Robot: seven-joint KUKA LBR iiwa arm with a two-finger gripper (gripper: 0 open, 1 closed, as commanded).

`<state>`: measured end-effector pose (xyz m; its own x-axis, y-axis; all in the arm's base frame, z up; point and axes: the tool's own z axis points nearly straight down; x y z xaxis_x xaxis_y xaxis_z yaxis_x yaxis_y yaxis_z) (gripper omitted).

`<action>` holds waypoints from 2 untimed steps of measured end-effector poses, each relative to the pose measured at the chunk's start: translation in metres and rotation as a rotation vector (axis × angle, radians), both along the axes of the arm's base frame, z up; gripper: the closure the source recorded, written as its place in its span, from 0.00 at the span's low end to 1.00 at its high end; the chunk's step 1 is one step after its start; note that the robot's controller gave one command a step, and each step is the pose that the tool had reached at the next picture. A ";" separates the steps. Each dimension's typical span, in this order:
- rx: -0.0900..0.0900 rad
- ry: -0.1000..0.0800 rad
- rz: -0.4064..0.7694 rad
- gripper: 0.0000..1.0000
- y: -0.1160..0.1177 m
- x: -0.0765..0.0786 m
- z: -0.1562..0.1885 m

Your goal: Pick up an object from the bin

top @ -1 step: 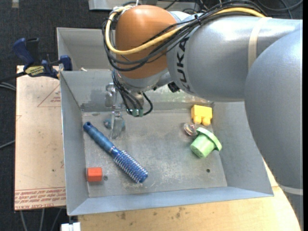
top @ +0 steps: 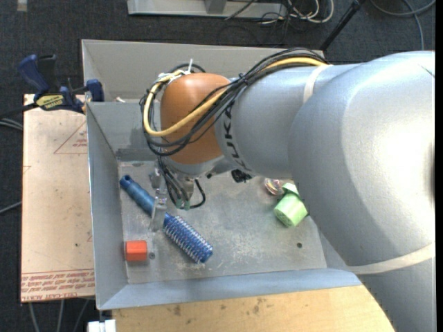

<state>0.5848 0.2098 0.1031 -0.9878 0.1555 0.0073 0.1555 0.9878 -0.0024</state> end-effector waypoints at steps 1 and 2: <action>0.003 -0.007 -0.002 1.00 0.001 0.002 0.005; 0.010 -0.024 -0.038 1.00 -0.006 0.030 -0.015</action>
Offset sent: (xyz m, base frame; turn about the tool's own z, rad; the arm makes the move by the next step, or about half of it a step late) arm 0.0000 0.0000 0.0000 0.0000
